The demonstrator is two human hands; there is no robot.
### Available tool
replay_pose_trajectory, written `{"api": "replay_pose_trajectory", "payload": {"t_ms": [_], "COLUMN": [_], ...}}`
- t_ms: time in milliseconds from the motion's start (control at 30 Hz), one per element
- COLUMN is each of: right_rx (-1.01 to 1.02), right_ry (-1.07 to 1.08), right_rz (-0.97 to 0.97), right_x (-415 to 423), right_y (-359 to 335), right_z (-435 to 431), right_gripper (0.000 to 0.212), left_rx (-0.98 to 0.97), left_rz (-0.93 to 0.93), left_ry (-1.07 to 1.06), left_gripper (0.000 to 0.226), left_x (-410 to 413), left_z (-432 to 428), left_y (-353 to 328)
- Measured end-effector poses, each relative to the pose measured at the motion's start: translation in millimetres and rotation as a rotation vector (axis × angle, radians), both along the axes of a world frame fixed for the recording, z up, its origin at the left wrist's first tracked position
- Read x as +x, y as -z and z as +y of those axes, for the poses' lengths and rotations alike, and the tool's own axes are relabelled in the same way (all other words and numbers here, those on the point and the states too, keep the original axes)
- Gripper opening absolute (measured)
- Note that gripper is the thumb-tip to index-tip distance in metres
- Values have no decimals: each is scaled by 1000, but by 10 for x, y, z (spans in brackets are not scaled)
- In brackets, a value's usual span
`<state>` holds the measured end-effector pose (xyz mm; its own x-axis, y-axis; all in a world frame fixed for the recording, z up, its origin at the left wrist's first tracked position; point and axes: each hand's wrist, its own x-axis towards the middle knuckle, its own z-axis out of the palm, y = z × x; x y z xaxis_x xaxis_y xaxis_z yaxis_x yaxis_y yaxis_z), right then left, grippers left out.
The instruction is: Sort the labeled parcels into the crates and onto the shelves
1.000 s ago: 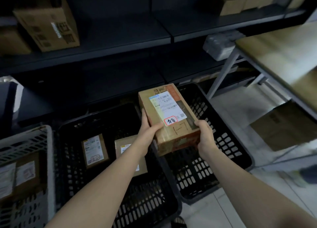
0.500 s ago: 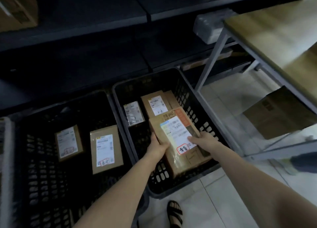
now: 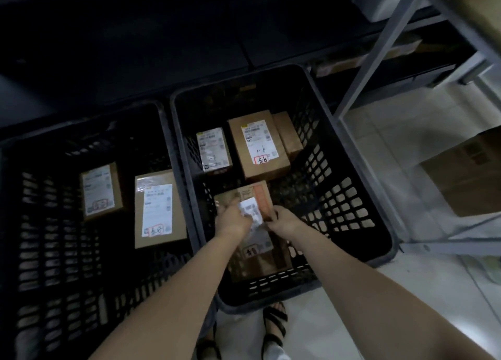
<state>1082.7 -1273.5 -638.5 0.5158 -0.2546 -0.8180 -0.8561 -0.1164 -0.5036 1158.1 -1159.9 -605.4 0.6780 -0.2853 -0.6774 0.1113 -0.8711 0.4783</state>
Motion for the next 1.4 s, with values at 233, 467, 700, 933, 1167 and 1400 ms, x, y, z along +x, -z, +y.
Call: {"api": "replay_pose_trajectory", "payload": {"t_ms": [233,467,700,933,1167,1400], "right_rx": [-108,-200,-410,-609,-383,-210], "right_ry": [-39,-48,-69,-221,-513,-79], "right_rz": [136,-86,-236,-704,-448,117], "right_x": [37,329,569,1313,2003,2065], "right_y": [250,197,-134,-942,-553,306], "right_z": [97,-3,111,703,1655,1930], "right_gripper": [69,43,42,30,43,73], "left_rx": [96,69,-117,-158,44,17], "left_rz": [-147,-293,-534,-605,-171,131], "left_ry": [402,545,563,222,-67,-143], "left_gripper": [42,40,35,29,42,46], "left_x": [186,340,561,1185,1783,1779], "left_z": [55,37,146,841,1747,2150], "left_y": [24,-28,-398,-680,-43,597]}}
